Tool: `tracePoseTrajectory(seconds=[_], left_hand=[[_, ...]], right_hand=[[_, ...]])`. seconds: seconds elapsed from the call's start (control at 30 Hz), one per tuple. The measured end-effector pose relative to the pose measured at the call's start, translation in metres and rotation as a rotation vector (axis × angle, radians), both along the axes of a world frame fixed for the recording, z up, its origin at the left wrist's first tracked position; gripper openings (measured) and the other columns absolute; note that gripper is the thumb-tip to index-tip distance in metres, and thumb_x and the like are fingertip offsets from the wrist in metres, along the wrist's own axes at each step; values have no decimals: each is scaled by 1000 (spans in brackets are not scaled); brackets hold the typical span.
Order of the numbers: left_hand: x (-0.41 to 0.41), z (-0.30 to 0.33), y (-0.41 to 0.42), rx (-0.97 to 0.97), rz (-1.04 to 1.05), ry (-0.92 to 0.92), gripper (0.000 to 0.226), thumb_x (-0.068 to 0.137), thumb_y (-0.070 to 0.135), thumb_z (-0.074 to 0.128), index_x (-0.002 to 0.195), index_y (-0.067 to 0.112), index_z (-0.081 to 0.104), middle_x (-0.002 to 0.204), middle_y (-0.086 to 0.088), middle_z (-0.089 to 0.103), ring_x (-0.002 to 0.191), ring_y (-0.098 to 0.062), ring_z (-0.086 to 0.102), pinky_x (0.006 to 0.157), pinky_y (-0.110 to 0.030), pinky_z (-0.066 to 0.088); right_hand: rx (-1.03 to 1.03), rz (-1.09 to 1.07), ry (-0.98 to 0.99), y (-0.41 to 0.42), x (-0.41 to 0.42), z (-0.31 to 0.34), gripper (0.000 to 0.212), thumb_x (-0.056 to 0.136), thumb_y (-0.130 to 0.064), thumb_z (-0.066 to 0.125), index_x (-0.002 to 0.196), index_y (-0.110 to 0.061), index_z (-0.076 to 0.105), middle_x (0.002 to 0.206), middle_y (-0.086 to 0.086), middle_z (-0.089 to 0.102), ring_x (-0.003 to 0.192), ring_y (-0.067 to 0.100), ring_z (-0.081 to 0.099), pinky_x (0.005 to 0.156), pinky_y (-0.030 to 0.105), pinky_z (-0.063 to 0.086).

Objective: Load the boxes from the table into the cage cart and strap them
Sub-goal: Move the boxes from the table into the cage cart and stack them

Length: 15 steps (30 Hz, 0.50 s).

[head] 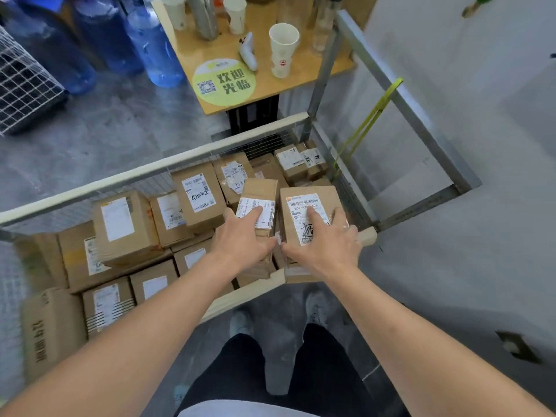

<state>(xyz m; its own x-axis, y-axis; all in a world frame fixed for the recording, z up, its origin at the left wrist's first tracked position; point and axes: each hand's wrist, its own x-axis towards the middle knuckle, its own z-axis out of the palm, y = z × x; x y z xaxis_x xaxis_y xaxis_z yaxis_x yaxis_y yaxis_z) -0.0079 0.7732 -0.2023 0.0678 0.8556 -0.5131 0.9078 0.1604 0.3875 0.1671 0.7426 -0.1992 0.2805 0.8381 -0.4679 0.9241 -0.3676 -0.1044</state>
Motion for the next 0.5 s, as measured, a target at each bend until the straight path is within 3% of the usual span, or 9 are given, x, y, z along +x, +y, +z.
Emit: tracePoseTrajectory(seconds=[0.17, 0.5], left_hand=[[-6, -53, 11, -81, 149, -4, 80, 90, 64, 65, 159, 39, 34, 141, -13, 40, 121, -41, 56, 96, -39, 47], [-16, -163, 23, -147, 418, -1, 84, 86, 69, 68, 158, 43, 33, 133, -8, 38, 120, -40, 58, 101, -43, 50]], right_hand=[[-25, 147, 40, 41, -3, -51, 105, 61, -95, 54, 151, -43, 37, 161, 11, 24, 137, 46, 37, 109, 61, 35], [-117, 274, 180, 86, -11, -172, 108, 62, -93, 54, 155, -48, 25, 168, 8, 13, 146, 48, 26, 114, 63, 30]])
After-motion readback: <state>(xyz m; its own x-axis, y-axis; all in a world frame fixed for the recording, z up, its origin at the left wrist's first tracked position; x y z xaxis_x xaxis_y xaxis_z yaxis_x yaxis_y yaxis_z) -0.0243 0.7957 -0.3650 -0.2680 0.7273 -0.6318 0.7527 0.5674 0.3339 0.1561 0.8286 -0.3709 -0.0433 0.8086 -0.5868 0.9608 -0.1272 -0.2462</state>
